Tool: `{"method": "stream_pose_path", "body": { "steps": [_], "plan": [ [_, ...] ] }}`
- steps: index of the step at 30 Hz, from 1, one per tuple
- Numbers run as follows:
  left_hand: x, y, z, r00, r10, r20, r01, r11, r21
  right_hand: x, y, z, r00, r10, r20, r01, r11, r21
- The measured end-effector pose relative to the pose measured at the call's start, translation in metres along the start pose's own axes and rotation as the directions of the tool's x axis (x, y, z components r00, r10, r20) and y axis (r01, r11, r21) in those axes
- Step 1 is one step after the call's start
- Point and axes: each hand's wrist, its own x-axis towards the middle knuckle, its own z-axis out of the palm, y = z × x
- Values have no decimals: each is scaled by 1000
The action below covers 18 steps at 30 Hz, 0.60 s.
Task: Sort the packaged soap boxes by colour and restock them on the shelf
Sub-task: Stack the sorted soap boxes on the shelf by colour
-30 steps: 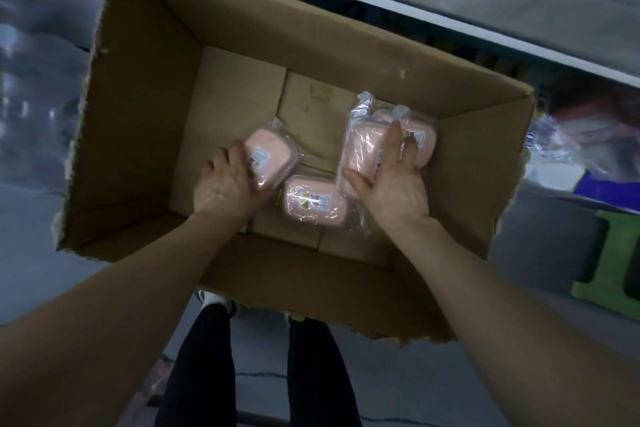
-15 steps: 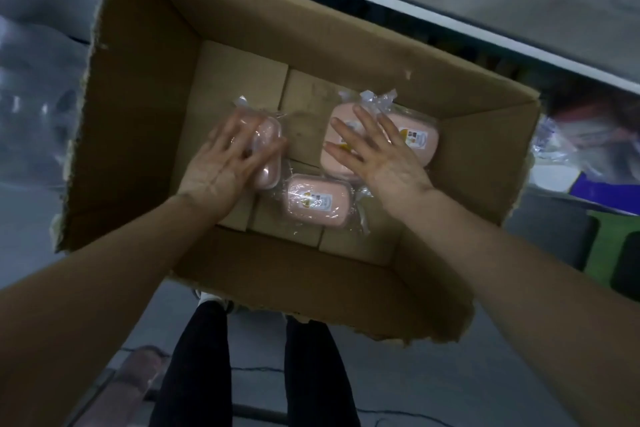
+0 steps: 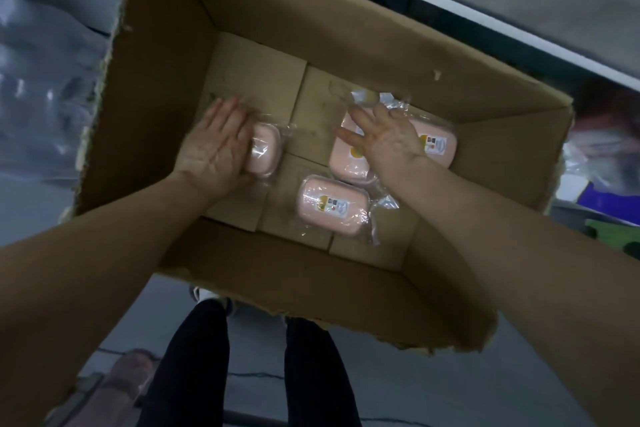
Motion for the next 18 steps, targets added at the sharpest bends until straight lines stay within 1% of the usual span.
{"method": "stream_pose_path", "body": {
  "steps": [3, 6, 8, 9, 11, 14, 16, 18],
  "plan": [
    [-8, -3, 7, 996, -84, -19, 79, 981, -176, 9, -14, -2, 1000, -13, -26, 10, 996, -87],
    [-12, -1, 8, 993, -115, 11, 114, 972, -205, 11, -19, -2, 1000, -22, 23, 25, 990, -140],
    [-14, -1, 9, 990, -142, 9, 140, 959, -246, 10, -15, -6, 999, -24, 28, 27, 991, -130],
    [-16, -1, 7, 987, -158, 3, 153, 949, -275, 8, -12, -8, 1000, -8, 7, 9, 996, -92],
    [-22, 0, 0, 982, -190, -12, 177, 933, -313, -1, -8, -15, 995, 63, -81, -60, 997, 44],
    [-37, 3, -20, 977, -209, -38, 180, 907, -381, -25, -5, -26, 959, 218, -180, -166, 949, 268],
    [-52, 4, -40, 972, -225, -67, 176, 885, -432, -48, -3, -35, 919, 344, -194, -249, 886, 391],
    [-71, 5, -63, 971, -221, -96, 153, 874, -461, -75, 0, -48, 891, 430, -145, -310, 810, 499]
  ]
}}
